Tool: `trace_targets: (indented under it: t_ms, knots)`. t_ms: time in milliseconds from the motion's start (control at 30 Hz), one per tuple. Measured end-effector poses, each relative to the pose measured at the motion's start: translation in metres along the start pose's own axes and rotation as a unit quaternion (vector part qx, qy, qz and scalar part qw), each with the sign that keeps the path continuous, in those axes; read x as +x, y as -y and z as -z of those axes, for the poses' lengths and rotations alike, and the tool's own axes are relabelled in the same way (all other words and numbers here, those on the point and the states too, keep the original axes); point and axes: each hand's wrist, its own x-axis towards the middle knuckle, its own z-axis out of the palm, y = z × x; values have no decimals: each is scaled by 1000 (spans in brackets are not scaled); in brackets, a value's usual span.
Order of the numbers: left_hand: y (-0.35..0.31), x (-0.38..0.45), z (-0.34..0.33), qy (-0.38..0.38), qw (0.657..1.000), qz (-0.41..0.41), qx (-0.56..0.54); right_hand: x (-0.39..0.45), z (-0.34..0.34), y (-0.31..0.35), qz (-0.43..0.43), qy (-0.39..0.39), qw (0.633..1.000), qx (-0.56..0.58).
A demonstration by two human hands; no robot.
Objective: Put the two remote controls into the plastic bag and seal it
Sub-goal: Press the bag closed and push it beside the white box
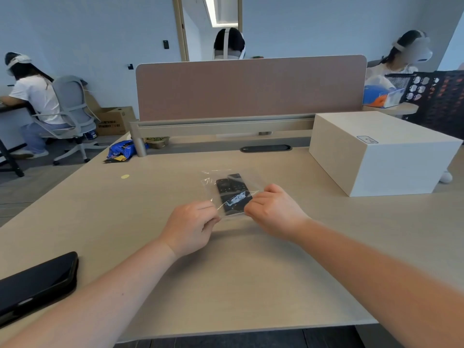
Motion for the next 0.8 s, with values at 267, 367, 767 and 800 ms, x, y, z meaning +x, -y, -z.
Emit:
trace_targets:
  t_ms: [267,367,767,800]
  knots:
    - [7,-8,0,23,1000,6,7,-35,3,-28,-62,82,994,-42]
    - [5,-10,2,31,999,-1,15,-46,4,-37,-87,121,987,-58]
    - [4,-13,-6,52,999,-3,-15,-72,-5,-49,-162,170,972,-12]
    - [4,-14,-6,55,998,-3,-20,-71,-3,-47,-157,183,971,-2]
